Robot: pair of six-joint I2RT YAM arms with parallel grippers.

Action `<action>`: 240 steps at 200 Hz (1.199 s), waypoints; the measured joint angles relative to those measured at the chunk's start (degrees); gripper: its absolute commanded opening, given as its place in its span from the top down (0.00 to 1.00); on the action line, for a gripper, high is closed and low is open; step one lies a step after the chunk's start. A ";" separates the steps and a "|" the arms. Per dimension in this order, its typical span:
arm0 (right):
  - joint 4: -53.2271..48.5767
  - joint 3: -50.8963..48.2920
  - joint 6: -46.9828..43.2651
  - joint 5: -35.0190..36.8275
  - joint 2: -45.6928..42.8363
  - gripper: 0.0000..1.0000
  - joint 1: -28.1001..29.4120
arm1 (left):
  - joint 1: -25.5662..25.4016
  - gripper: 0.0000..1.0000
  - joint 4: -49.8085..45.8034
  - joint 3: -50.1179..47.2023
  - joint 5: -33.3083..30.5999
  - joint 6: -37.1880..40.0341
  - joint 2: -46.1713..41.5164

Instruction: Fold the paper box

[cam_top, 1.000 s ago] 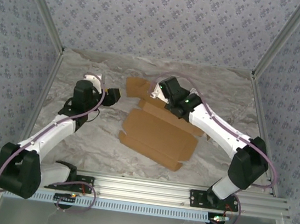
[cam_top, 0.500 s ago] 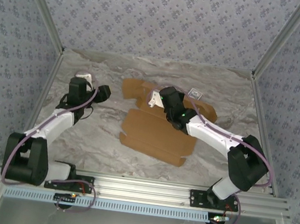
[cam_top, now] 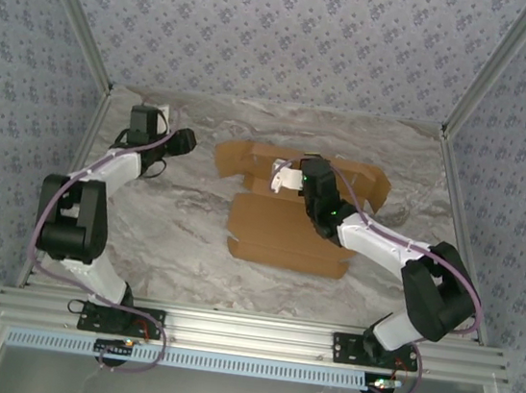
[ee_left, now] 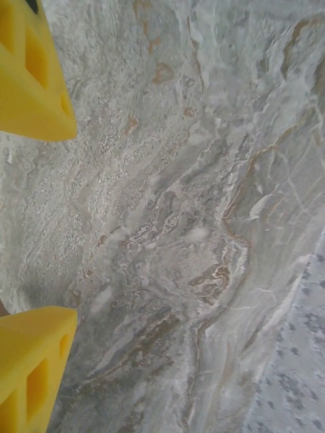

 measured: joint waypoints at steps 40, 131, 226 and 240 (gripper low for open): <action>4.22 -1.77 -1.22 -1.73 1.16 1.00 -1.31 | -2.45 0.37 -0.98 2.19 2.14 5.66 4.63; 4.11 -2.19 0.17 -3.69 1.27 1.00 -2.84 | -6.51 0.43 -5.46 10.29 12.52 17.42 12.04; 3.34 -2.16 0.81 -4.04 1.29 1.00 -3.85 | -11.58 0.43 -6.32 10.21 23.19 24.70 12.04; 3.19 -2.16 0.96 -4.04 1.29 1.00 -3.82 | -12.17 0.43 -5.90 9.97 24.24 25.09 12.04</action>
